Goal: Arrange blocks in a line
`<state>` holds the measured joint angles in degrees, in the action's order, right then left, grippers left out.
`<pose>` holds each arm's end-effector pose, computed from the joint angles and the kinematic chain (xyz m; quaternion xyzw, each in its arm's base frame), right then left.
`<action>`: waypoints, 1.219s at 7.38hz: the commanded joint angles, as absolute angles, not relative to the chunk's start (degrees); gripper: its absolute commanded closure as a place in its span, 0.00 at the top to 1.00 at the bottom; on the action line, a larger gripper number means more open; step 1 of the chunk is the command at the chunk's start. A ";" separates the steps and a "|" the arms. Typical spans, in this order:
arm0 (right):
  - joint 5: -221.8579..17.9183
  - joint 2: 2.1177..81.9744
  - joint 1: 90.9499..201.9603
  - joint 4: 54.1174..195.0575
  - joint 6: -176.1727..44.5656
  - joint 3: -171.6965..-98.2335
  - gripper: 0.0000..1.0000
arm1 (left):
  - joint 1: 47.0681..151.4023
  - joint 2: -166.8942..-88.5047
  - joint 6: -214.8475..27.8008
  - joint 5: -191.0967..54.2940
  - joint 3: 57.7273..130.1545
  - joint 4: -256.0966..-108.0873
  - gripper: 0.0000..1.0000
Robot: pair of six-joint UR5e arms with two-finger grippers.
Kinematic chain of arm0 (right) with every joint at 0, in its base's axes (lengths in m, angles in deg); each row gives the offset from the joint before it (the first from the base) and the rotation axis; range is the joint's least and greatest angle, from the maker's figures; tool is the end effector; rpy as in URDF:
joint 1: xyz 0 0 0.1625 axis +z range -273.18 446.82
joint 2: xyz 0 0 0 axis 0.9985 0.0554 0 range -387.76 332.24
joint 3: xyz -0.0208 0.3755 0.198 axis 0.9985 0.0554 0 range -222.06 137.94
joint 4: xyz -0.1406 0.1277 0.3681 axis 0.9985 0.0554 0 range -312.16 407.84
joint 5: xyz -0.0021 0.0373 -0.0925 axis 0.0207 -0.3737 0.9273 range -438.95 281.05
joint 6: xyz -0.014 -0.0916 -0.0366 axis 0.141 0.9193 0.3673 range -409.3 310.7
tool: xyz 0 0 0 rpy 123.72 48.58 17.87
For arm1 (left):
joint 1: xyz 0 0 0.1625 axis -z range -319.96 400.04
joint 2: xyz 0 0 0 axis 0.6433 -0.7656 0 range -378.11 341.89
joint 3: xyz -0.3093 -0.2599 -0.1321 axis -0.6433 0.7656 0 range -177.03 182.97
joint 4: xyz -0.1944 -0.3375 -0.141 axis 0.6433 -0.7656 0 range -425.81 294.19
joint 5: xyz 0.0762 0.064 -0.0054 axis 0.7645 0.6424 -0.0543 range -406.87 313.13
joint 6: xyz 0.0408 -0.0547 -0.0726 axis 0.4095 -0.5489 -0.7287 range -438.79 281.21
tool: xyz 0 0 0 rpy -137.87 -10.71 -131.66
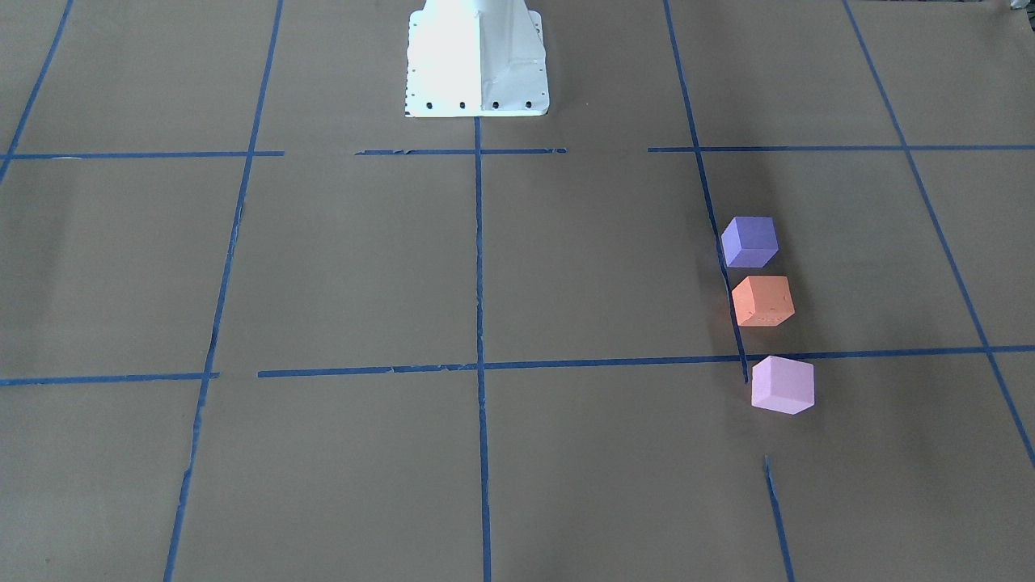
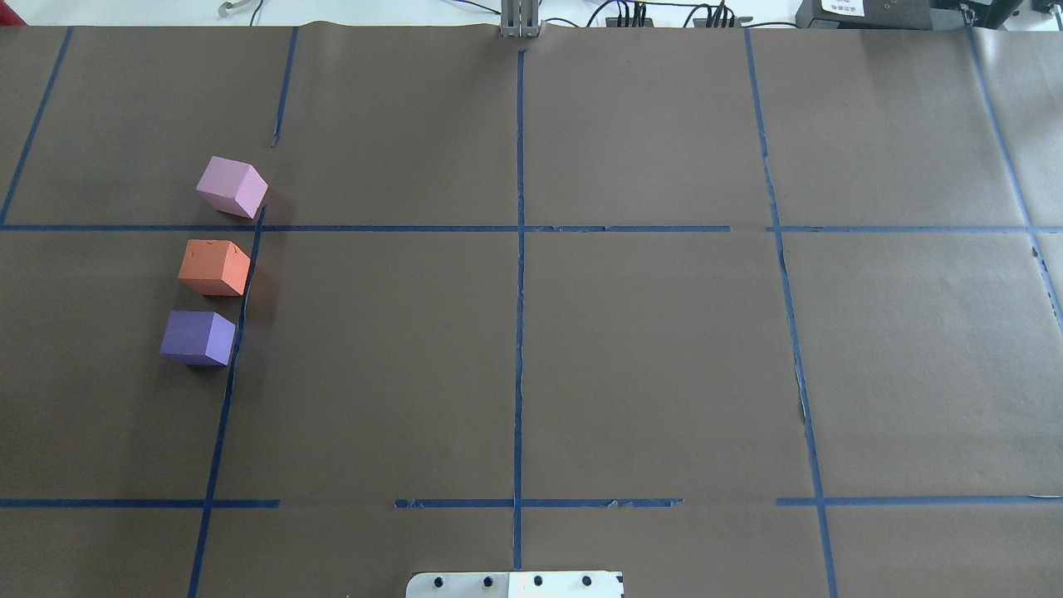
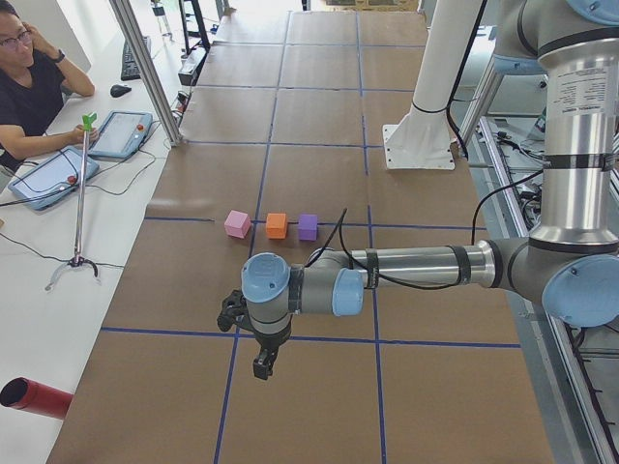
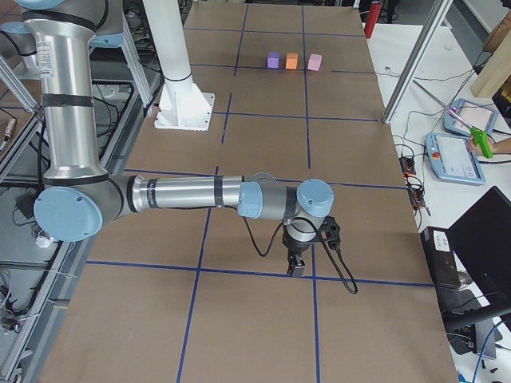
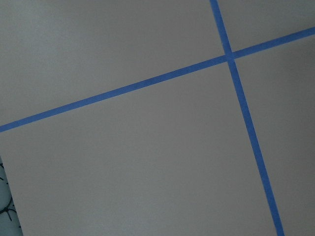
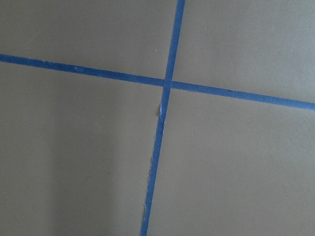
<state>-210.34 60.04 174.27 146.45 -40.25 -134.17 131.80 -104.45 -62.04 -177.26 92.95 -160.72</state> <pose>0.0451 -0.5037 0.6398 -0.0151 -0.3546 -0.0814 0.9313 -0.0831 -0.4632 0.6855 0.0655 0.3391 0.1261 0.9300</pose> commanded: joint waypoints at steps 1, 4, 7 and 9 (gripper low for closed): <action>-210.34 59.95 174.27 146.45 -40.25 -134.17 1.00 | 131.80 -104.41 -62.09 -179.23 94.28 -160.47 1.00; -210.34 60.04 174.27 146.45 -40.25 -134.17 1.00 | 131.80 -104.50 -62.18 -182.74 95.69 -157.23 1.00; -210.34 60.04 174.27 146.45 -40.25 -134.17 1.00 | 131.80 -104.59 -66.11 -182.66 97.96 -155.73 1.00; -210.34 60.04 174.27 146.45 -40.25 -134.17 1.00 | 131.80 -104.59 -66.75 -182.66 99.38 -152.41 1.00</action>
